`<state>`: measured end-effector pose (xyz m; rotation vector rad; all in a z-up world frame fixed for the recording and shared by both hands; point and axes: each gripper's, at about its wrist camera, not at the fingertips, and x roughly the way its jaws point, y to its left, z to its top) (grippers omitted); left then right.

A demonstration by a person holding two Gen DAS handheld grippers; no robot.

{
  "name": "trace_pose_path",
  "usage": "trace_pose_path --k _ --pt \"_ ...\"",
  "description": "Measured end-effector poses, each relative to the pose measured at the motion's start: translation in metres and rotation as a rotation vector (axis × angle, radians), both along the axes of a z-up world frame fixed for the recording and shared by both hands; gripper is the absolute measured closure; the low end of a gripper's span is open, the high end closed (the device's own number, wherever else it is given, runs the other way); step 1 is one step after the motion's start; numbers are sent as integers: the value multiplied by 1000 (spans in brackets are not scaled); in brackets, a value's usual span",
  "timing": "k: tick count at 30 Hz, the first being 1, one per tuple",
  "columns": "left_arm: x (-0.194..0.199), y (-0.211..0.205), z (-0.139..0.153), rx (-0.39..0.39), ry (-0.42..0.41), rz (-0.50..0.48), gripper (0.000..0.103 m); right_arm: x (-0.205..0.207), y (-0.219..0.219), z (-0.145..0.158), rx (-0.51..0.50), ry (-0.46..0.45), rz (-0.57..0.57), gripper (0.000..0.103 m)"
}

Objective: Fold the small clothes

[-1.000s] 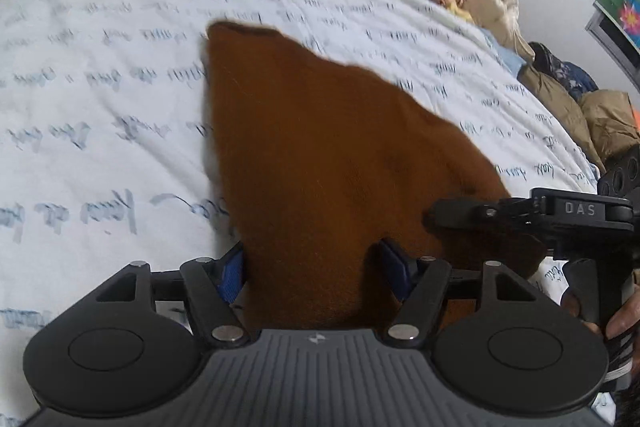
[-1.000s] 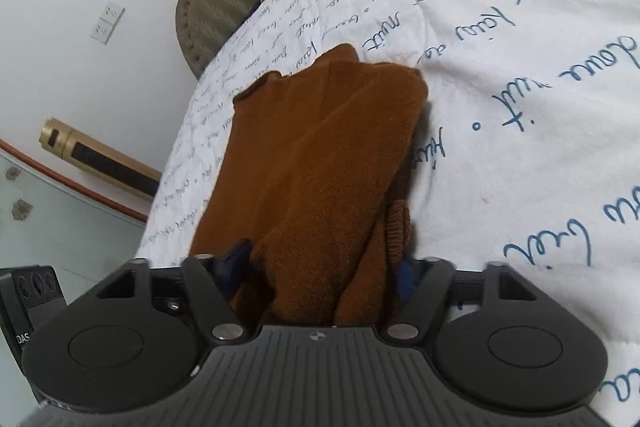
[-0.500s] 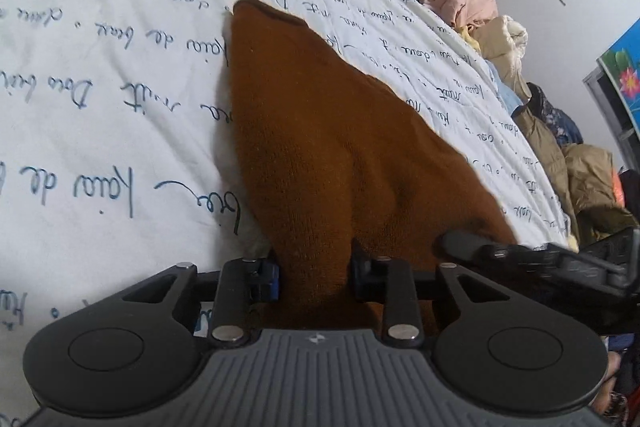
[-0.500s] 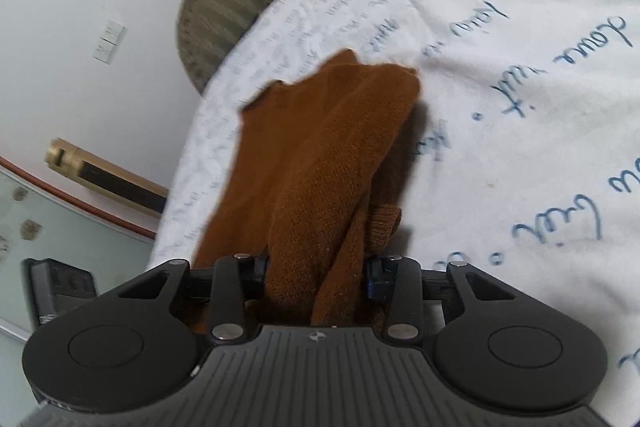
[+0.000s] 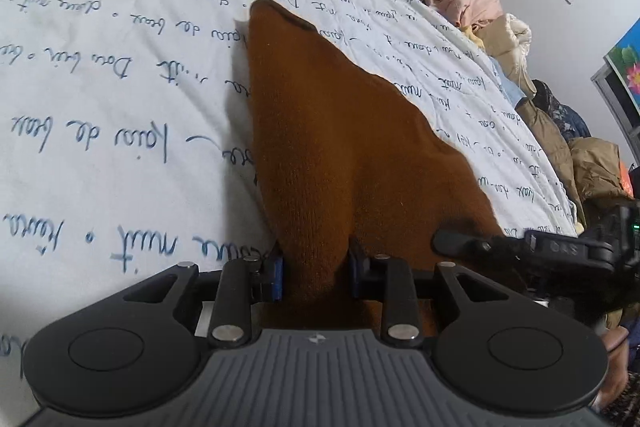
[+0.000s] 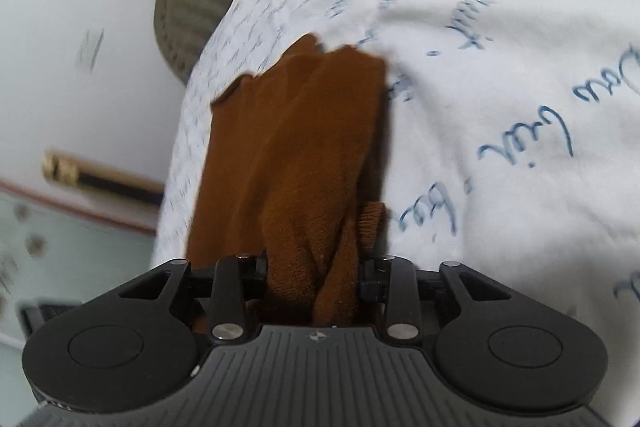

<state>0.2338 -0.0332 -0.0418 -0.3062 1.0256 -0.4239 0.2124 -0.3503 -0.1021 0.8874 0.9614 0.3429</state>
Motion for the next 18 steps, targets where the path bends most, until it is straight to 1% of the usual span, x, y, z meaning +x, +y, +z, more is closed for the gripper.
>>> trace_pose_path --k 3,4,6,7,8,9,10,12,14,15,16,17,18 --pt "-10 6 0 -26 12 -12 75 -14 4 16 -16 -24 29 66" --pt "-11 7 -2 -17 13 -6 71 -15 3 18 -22 -30 39 65" --pt "-8 11 -7 -23 24 23 66 -10 1 14 -84 -6 48 51" --pt "-9 14 -6 -38 21 31 66 -8 -2 12 -105 -15 41 50" --pt "-12 16 -2 -37 6 32 66 -9 -7 14 -102 -21 23 46" --pt "-15 18 5 -15 -25 29 66 -11 -12 22 -117 -31 -5 43" --pt "-19 19 13 17 -65 27 65 -16 -14 32 -154 -69 -30 36" --pt "-27 21 31 77 -147 26 61 -27 -18 56 -249 -154 -84 35" --pt "-32 19 51 134 -231 38 59 -34 -17 77 -338 -238 -99 35" --pt "-32 15 59 151 -266 35 50 -34 -13 85 -360 -270 -92 35" --pt "-32 9 67 163 -302 29 39 -31 -9 91 -355 -290 -72 35" --pt "-31 3 73 173 -333 34 35 -27 -2 94 -334 -308 -43 35" --pt "-31 -5 76 188 -366 32 34 -21 5 97 -317 -324 -19 35"
